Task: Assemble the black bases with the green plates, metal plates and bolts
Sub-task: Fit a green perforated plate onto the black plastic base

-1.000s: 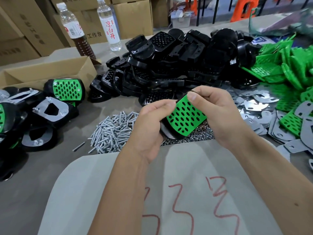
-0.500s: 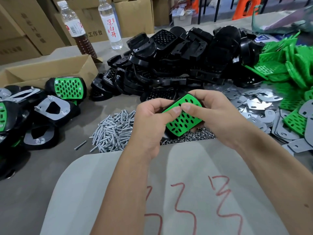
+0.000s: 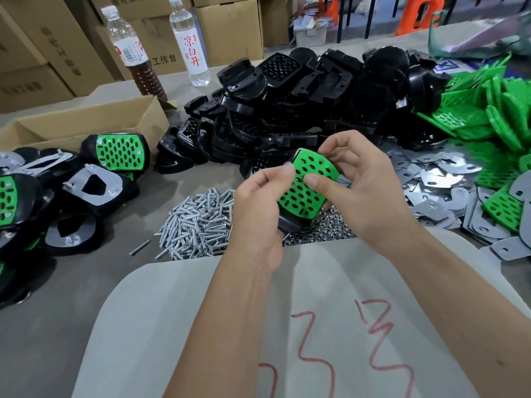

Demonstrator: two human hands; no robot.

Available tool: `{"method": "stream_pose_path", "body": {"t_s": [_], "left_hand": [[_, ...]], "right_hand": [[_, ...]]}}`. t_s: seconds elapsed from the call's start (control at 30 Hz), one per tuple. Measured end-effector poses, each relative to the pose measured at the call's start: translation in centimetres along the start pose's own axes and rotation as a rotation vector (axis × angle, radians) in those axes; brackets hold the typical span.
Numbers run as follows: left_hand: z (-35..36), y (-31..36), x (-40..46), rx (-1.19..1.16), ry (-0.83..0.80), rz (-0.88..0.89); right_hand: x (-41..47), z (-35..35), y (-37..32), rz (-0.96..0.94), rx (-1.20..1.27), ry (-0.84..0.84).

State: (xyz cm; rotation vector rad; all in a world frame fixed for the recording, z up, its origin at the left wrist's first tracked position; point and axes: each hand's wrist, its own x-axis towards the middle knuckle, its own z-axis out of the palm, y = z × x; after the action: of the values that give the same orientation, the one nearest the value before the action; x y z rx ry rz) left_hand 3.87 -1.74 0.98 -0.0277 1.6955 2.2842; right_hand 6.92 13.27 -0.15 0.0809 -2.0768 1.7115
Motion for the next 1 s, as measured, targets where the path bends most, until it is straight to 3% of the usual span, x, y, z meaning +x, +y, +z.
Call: {"method": "stream_pose_path", "body": {"t_s": [0.3, 0.47, 0.67, 1.0], "left_hand": [[-2.8, 1.7, 0.9, 0.484, -0.089, 0.384], [-2.2, 2.0, 0.1, 0.422, -0.158, 0.349], [-2.7, 2.8, -0.2, 0.329, -0.092, 0.310], [-3.7, 3.1, -0.1, 0.296, -0.111, 0.275]], "right_hand": [[0.1, -0.2, -0.4, -0.163, -0.052, -0.073], [-0.2, 0.4, 0.0, -0.123, -0.054, -0.103], [-1.0, 1.5, -0.8, -0.131, -0.097, -0.135], [-1.2, 1.5, -0.6, -0.020, -0.026, -0.108]]}}
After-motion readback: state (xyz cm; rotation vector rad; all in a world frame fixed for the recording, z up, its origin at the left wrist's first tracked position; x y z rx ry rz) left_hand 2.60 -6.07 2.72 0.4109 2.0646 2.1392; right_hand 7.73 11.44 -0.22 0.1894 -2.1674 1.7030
